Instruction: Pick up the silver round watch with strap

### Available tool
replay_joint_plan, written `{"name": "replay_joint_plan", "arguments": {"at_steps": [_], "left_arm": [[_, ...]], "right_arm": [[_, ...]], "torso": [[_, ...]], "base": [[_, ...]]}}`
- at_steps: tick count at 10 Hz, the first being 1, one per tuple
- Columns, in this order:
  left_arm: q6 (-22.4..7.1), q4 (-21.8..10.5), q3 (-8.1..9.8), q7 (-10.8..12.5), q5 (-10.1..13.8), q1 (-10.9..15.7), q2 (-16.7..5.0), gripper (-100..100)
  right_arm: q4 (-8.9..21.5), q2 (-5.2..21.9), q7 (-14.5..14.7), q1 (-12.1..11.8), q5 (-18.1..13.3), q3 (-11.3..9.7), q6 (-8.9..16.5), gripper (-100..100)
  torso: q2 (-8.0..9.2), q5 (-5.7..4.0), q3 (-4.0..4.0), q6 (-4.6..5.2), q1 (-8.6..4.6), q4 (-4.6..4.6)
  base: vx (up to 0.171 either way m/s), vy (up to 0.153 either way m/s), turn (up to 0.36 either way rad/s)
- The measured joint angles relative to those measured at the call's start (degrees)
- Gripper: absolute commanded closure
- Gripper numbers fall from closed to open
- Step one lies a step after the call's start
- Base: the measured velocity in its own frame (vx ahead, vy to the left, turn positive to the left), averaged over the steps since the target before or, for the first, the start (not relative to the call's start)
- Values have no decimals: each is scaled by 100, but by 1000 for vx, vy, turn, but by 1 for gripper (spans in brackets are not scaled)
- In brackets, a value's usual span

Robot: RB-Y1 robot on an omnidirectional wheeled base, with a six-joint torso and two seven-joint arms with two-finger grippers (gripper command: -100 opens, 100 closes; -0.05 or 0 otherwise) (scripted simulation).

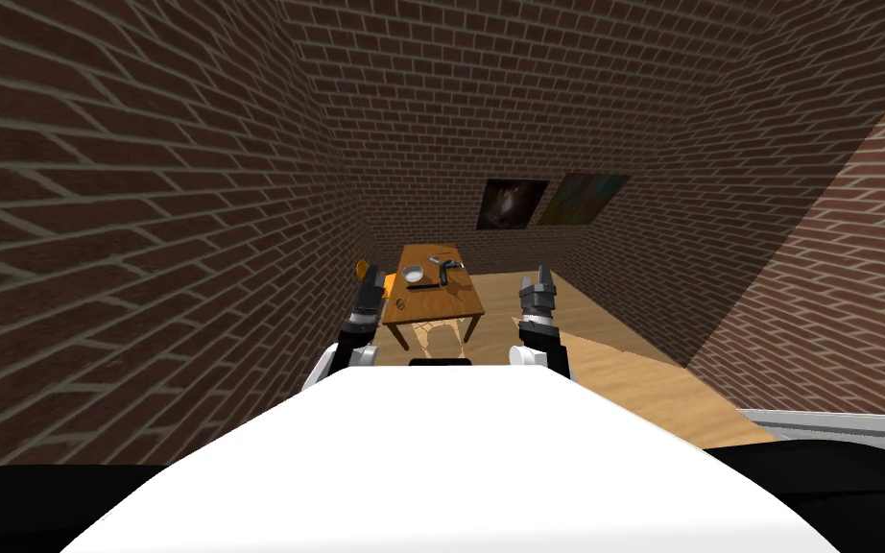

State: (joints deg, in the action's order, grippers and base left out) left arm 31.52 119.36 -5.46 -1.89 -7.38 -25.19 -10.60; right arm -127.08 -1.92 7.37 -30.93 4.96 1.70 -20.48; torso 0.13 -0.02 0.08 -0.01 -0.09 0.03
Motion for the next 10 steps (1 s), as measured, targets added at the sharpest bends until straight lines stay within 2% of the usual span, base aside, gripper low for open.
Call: {"name": "replay_joint_plan", "arguments": {"at_steps": [4, 5, 6, 8, 10], "left_arm": [[-159, -592, 8, 151, -209, 137, -336, -100], [-129, -871, -17, 158, -301, 191, -393, -100], [-203, -1122, -10, 222, -406, 312, -546, -100], [-370, -1425, -24, 320, -549, 327, -737, -100], [-411, -1813, -42, 374, -696, 409, -851, -100]], "right_arm": [[0, 0, 0, 0, 0, 0, 0, 0], [0, 0, 0, 0, 0, 0, 0, 0], [0, 0, 0, 1, 0, 0, 0, 0], [0, 0, 0, 0, 0, 0, 0, 0], [0, 0, 0, 0, 0, 0, 0, 0]], "torso": [[0, 0, 0, -1, 2, 0], [1, 1, 0, 1, 2, 0], [3, 0, 1, 2, -2, 0], [1, -1, 1, 0, -1, 0], [-2, 0, -2, 1, 1, -1]], "base": [[-32, -30, -102], [-45, -45, -226], [-34, -37, -64], [-27, -36, -93], [-23, -31, -100]]}}
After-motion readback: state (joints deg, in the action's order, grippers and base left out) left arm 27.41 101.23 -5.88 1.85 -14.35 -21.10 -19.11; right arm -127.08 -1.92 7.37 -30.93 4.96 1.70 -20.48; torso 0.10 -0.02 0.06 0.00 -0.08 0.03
